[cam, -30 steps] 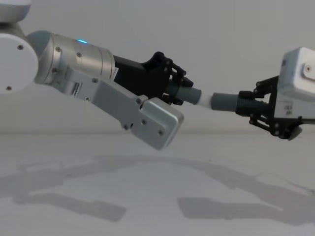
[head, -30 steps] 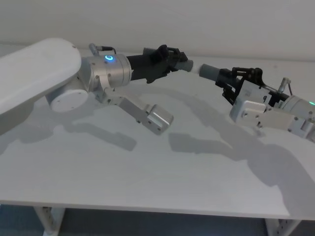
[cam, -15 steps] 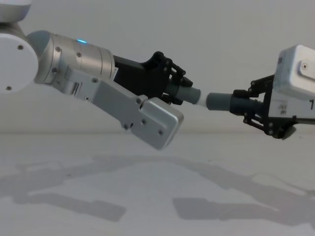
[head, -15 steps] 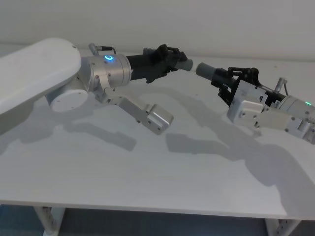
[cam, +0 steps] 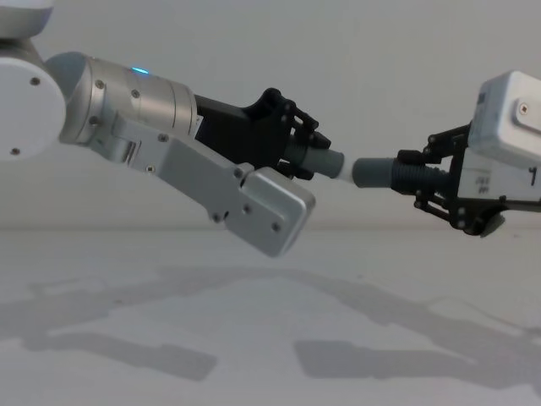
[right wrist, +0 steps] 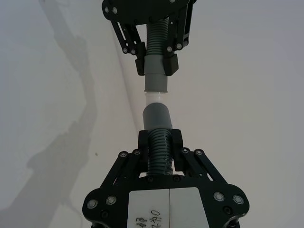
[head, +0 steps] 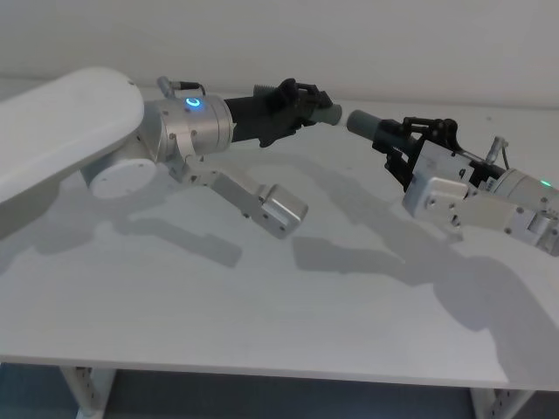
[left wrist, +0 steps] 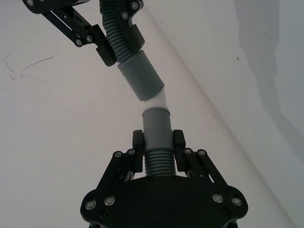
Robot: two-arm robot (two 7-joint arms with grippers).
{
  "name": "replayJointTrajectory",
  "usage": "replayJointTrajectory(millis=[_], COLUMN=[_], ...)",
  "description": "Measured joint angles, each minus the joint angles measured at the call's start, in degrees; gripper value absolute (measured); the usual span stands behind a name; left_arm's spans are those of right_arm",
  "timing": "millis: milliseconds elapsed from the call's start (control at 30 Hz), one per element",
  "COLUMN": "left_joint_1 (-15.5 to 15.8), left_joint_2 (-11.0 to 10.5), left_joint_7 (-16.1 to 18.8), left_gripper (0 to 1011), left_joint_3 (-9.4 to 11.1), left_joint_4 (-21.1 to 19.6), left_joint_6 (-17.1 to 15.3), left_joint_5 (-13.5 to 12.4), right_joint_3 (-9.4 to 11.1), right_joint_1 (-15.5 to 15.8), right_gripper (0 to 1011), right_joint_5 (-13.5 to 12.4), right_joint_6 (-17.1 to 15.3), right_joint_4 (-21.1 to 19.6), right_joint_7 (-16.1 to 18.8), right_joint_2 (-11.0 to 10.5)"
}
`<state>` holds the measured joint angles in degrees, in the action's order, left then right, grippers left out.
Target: Use both hands to pick up one end of the pipe from the table, align the ends, and insert them.
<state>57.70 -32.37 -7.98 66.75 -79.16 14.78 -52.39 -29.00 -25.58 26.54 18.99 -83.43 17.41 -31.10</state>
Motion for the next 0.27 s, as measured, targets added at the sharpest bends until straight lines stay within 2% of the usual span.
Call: replayJointTrajectory(millis=[267], left_joint_1=[0.0], left_joint_2=[0.0], left_joint_7=[0.0], left_gripper=[368], left_joint_3=[0.0], left_joint_4=[0.0], left_joint_6=[0.0], left_joint_5=[0.0], right_joint_3=[0.1], right_joint_1=[0.0], right_gripper=[275], right_joint_5=[-0.1], right_joint_6=[0.2], right_joint_4=[0.0], right_joint_7=[-0.1], right_joint_2=[0.1])
